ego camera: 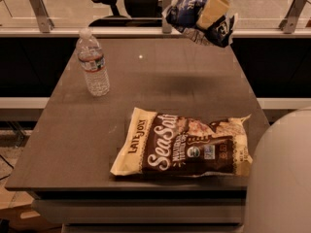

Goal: Pick blue chip bag

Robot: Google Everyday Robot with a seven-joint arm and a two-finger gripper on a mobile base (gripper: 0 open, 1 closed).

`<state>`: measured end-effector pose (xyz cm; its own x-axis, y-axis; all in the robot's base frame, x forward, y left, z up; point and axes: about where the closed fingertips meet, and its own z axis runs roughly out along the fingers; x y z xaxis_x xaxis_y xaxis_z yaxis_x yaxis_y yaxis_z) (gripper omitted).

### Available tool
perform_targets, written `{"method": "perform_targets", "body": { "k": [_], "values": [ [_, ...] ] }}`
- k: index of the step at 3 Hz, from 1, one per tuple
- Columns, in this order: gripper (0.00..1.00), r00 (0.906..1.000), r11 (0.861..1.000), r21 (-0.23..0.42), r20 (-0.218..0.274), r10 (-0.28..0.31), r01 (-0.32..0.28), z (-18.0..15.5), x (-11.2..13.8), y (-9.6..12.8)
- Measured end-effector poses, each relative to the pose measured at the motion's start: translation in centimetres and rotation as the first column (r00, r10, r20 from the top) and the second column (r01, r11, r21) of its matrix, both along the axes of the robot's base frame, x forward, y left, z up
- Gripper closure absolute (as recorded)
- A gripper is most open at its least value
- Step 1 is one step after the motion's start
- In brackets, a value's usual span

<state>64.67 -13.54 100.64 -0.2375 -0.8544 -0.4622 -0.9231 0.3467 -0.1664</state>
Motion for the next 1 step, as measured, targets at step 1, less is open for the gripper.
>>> {"method": "perform_targets", "body": {
  "k": [1],
  "values": [
    [1.0, 0.9999, 1.0, 0.008, 0.009, 0.007, -0.007, 0.52, -0.47, 0.09]
  ]
}}
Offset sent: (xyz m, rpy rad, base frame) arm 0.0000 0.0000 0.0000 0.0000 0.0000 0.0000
